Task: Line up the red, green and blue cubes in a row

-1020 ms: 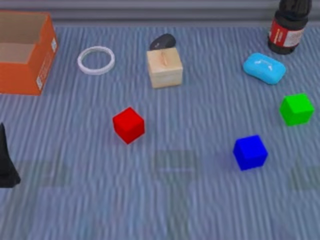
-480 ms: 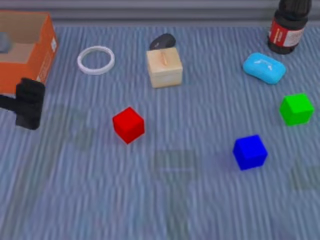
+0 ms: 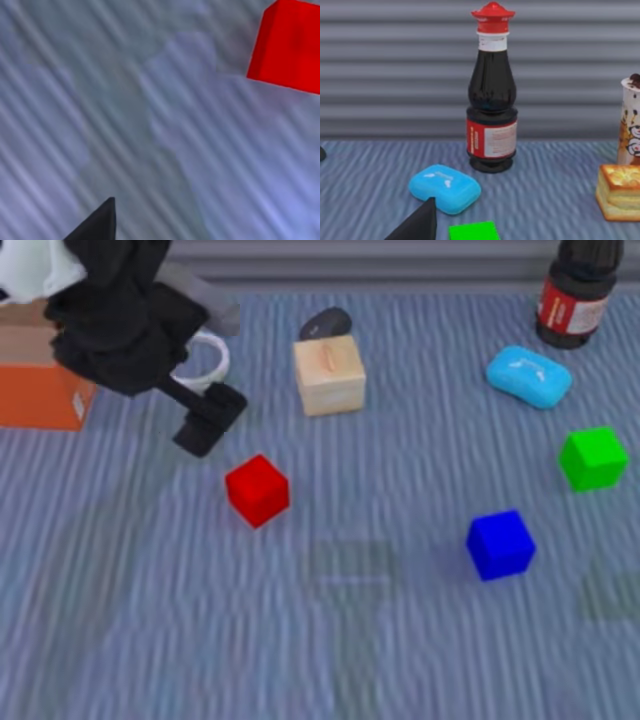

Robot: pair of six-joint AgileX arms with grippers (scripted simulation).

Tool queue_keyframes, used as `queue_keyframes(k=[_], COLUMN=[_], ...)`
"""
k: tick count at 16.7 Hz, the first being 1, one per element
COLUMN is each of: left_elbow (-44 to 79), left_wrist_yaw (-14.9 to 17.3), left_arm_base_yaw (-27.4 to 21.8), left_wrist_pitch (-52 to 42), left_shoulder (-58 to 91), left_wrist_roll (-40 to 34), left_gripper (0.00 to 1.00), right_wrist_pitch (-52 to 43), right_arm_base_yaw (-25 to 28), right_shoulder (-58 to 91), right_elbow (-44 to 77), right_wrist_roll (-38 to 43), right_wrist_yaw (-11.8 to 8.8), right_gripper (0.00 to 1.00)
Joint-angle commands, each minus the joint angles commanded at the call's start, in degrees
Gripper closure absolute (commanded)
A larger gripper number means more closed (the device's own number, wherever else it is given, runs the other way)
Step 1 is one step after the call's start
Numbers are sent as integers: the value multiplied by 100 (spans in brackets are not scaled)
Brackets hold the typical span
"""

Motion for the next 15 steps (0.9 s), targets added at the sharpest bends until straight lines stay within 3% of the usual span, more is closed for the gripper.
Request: queue_keyframes(k=[7,15], left_elbow=[2358,2631], left_wrist_yaw=[22,25], left_arm_base_yaw=[-520,-557], left_wrist_pitch=[-1307,-1420], left_shoulder=[2483,2783], left_wrist_roll=[460,515], left_gripper=[0,0], right_wrist_pitch=[0,0], right_arm_base_yaw=[0,0], right_shoulder=[0,0], right_elbow=[0,0], right_wrist_roll=[0,0], right_wrist_yaw=[0,0], right_gripper=[0,0])
